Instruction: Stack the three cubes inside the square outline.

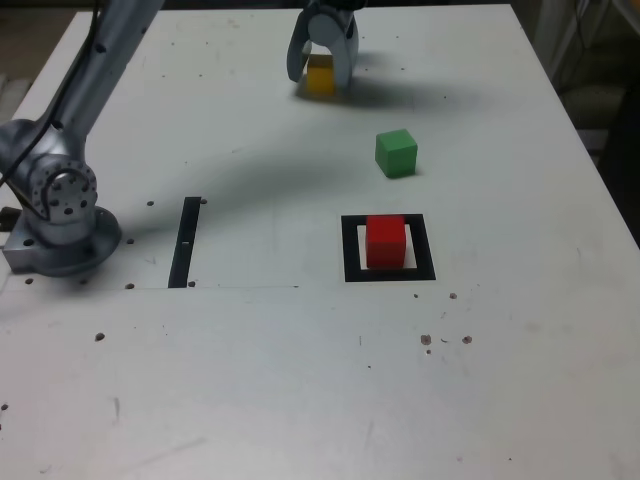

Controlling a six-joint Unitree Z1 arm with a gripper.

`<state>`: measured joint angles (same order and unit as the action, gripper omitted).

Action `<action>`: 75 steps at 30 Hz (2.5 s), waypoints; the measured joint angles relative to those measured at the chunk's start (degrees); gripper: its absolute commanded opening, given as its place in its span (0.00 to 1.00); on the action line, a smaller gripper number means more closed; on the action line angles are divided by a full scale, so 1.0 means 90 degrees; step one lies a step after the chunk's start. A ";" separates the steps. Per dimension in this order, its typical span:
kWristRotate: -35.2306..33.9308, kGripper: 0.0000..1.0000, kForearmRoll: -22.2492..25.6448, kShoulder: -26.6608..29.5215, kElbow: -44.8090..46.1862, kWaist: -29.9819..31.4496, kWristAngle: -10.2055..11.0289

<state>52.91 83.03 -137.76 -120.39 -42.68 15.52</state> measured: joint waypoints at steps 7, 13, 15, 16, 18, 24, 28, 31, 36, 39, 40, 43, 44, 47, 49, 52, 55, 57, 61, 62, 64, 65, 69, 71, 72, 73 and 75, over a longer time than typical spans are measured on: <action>0.0000 0.33 0.0000 0.0016 0.0003 0.0009 -0.0016; 0.0000 0.33 0.0019 0.0102 0.0041 0.0059 -0.0036; -0.0018 0.33 0.0040 0.0162 0.0080 0.0105 -0.0048; -0.0036 0.33 0.0048 0.0203 0.0110 0.0132 -0.0054; -0.0090 0.33 0.0061 0.0321 0.0194 0.0205 -0.0077; -0.0515 0.33 0.0078 0.0799 0.0693 0.0608 -0.0122; -0.0865 0.33 0.0160 0.1088 0.1018 0.0920 -0.0122; -0.1159 0.33 0.0234 0.1365 0.1262 0.1218 -0.0122; -0.1595 0.33 0.0251 0.1796 0.1660 0.1682 -0.0169; -0.1881 0.33 0.0251 0.2062 0.1941 0.1979 -0.0253; -0.1968 0.33 0.0251 0.2125 0.2011 0.2058 -0.0272; -0.2179 0.33 0.0252 0.2286 0.2154 0.2293 -0.0316; -0.2207 0.33 0.0252 0.2323 0.2163 0.2348 -0.0324; -0.2448 0.33 0.0252 0.2458 0.2282 0.2581 -0.0406; -0.2577 0.33 0.0253 0.2570 0.2345 0.2795 -0.0492; -0.2820 0.33 0.0263 0.2675 0.2499 0.2982 -0.0599; -0.3101 0.33 0.0272 0.2750 0.2616 0.3196 -0.0686; -0.3324 0.33 0.0276 0.2845 0.2672 0.3412 -0.0732; -0.3674 0.33 0.0295 0.2991 0.2676 0.3772 -0.0799; -0.3747 0.33 0.0303 0.3002 0.2676 0.3863 -0.0833; -0.3877 0.33 0.0318 0.3005 0.2676 0.4028 -0.0904; -0.3949 0.33 0.0325 0.3005 0.2676 0.4091 -0.0930; -0.4305 0.33 0.0364 0.3004 0.2675 0.4388 -0.0990; -0.4507 0.33 0.0396 0.3001 0.2665 0.4547 -0.1026; -0.4615 0.33 0.0424 0.2991 0.2642 0.4621 -0.1049; -0.4730 0.33 0.0457 0.2973 0.2596 0.4704 -0.1078; -0.4923 0.33 0.0534 0.2921 0.2495 0.4834 -0.1132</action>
<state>8.61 87.83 -111.48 -97.93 0.82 5.33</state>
